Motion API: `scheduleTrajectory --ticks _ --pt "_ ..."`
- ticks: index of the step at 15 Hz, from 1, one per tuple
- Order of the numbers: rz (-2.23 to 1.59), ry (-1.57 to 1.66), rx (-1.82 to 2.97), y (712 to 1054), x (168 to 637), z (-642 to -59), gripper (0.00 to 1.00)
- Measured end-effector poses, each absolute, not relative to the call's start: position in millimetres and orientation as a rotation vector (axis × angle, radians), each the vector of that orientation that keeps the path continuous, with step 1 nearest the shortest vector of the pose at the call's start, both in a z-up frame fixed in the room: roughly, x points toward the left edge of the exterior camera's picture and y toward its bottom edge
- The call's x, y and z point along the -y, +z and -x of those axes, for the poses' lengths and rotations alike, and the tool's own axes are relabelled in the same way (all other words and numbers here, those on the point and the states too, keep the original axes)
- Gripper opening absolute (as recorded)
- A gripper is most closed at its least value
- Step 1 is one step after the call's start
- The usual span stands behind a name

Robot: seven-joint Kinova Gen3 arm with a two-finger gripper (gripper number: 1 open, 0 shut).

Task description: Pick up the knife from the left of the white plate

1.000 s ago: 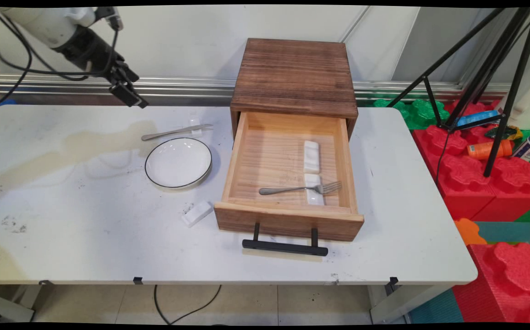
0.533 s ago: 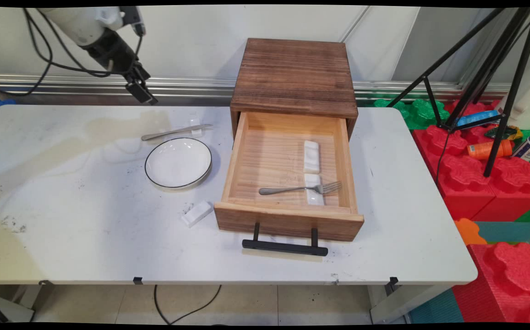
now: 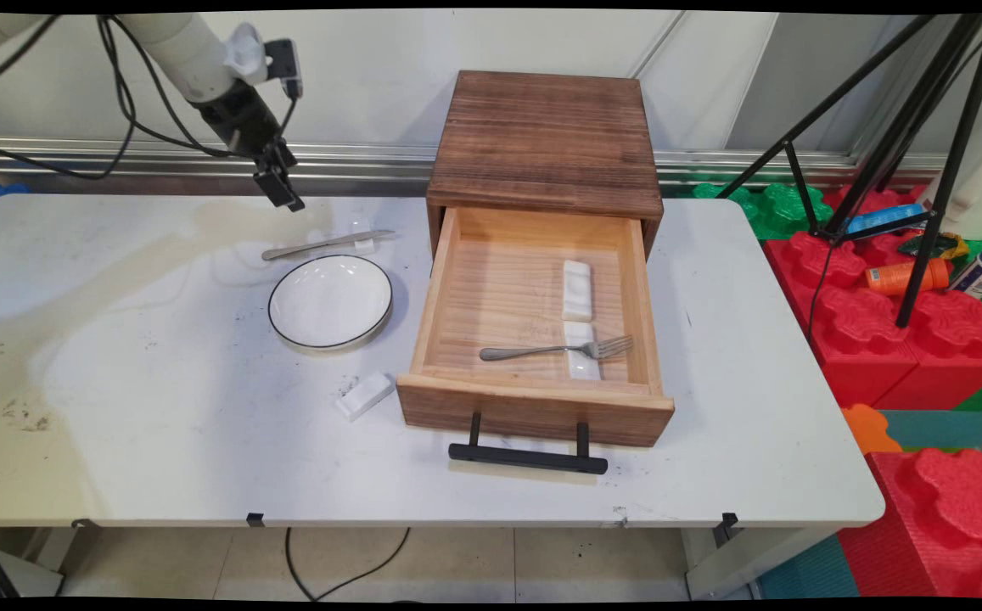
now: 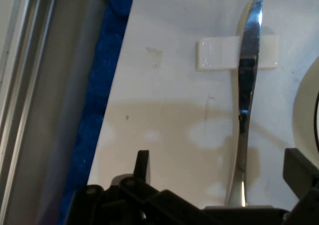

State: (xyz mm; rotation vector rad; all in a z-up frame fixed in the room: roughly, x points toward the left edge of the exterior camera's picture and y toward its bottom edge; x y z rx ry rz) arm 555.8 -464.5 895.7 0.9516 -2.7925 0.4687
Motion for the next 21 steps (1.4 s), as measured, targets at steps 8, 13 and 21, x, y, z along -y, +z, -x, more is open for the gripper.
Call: scheduleTrajectory --ticks 8,13,21 --pt "-0.878 0.367 2.861 860.6 494.2 -552.3 1.00" --pt "-0.842 0.310 2.879 843.3 506.6 -550.6 1.00" --pt "-0.815 0.256 2.884 823.4 517.9 -547.7 1.00"
